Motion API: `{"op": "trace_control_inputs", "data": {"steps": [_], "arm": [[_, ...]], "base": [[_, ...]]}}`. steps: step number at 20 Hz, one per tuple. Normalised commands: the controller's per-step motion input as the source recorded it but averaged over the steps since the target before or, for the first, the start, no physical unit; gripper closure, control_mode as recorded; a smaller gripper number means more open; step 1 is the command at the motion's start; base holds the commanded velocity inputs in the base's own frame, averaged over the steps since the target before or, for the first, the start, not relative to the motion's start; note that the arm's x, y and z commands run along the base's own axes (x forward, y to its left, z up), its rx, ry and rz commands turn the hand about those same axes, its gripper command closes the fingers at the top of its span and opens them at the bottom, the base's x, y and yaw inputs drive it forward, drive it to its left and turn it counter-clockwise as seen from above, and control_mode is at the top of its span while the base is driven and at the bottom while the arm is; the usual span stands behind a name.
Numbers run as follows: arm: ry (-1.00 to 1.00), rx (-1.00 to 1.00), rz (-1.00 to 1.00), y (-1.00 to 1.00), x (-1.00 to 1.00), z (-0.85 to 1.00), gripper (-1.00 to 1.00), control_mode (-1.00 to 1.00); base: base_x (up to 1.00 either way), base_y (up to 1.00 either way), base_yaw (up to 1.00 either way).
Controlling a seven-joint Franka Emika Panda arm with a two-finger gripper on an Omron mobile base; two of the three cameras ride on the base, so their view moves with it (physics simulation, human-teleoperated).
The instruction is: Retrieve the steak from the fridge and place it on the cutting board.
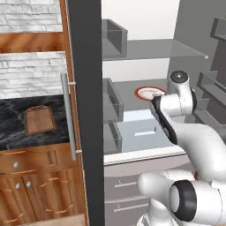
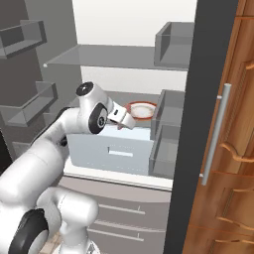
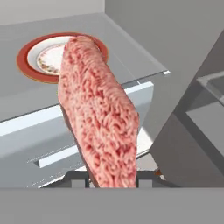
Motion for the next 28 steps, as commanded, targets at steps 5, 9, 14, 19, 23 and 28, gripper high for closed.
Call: {"op": "trace_control_inputs", "data": {"steps": [5, 9, 14, 19, 23, 28], "arm": [[0.02, 0.01, 0.07, 0.1, -1.0, 0.02, 1.0, -1.0], [0.0, 0.03, 0.16, 0.16, -0.91, 0.11, 1.0, -1.0], [0.0, 0.0, 0.23, 0.41, -0.78, 0.3, 1.0, -1.0], [-0.01, -0.09, 0.15, 0.25, -0.57, 0.53, 1.0, -1.0], [0.08, -0.13, 0.03, 0.04, -0.45, 0.55, 1.0, -1.0], [0.35, 0.0, 0.01, 0.09, -0.14, 0.4, 1.0, -1.0]], "base": [[0.0, 0.0, 0.0], [0.0, 0.0, 0.0], [0.0, 0.0, 0.0], [0.0, 0.0, 0.0], [0.0, 0.0, 0.0], [0.0, 0.0, 0.0]]}}
